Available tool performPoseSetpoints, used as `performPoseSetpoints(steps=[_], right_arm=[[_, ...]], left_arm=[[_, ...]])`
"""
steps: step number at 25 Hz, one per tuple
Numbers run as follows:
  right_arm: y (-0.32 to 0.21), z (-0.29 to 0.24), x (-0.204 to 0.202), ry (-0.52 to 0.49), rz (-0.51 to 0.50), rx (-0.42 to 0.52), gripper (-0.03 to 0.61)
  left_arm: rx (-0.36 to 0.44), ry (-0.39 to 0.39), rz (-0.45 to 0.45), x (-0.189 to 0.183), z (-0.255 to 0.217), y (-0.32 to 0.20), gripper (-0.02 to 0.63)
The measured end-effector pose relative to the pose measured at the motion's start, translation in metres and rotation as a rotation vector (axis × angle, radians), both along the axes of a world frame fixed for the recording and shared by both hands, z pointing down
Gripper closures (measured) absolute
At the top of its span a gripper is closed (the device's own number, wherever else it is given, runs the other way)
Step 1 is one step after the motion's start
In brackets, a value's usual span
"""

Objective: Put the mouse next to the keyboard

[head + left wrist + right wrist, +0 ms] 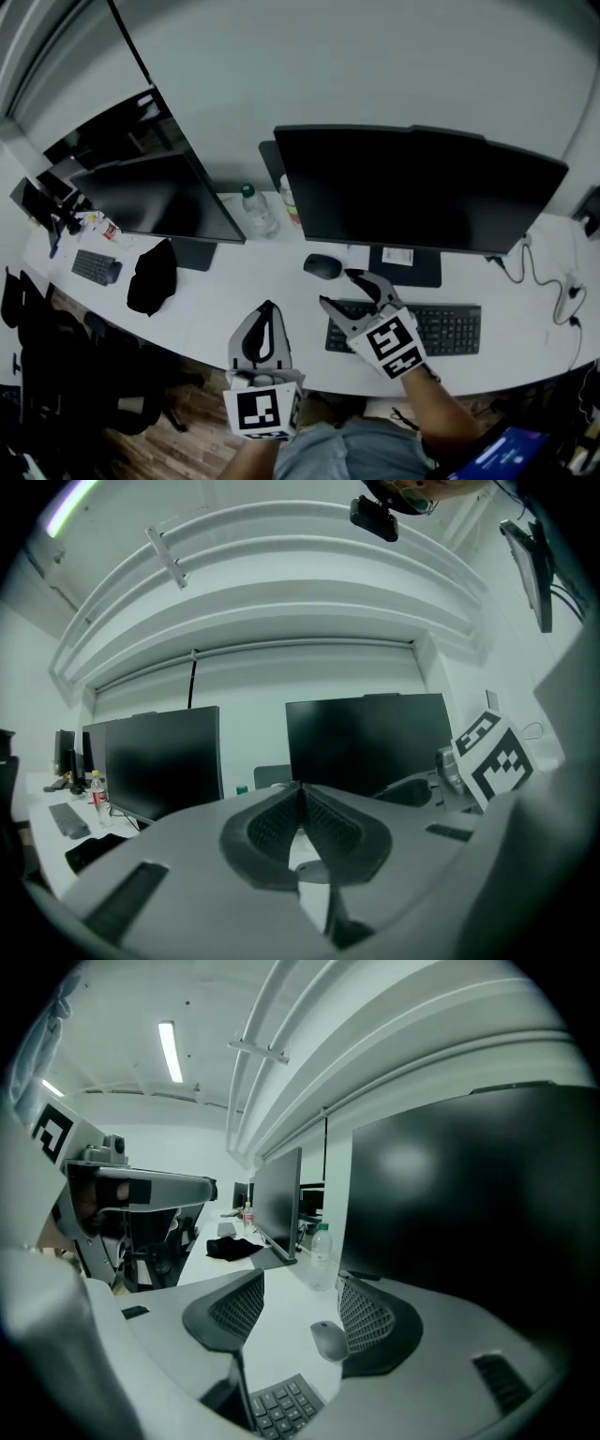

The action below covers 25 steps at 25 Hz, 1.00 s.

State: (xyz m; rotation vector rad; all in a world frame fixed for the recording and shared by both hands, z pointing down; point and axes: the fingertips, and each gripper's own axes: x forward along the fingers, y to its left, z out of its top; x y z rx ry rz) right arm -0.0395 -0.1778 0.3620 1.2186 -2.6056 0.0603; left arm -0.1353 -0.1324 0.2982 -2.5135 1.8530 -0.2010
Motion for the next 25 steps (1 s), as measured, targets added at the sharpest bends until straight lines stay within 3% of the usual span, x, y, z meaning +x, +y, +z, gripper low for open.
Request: performPoseSetpoints(steps=[7,25], right_arm=[[-0.032,0.038,-0.013,0.072,-0.057,-0.085,0.298],[-0.115,0.18,-0.022,0.267,-0.097,-0.309,0.222]], left_arm=[[-0.045,0.074,-0.009,-0.009,0.023,-0.04,0.609],[-0.268,0.134,-0.015,-0.036,0.128,-0.121,0.609]])
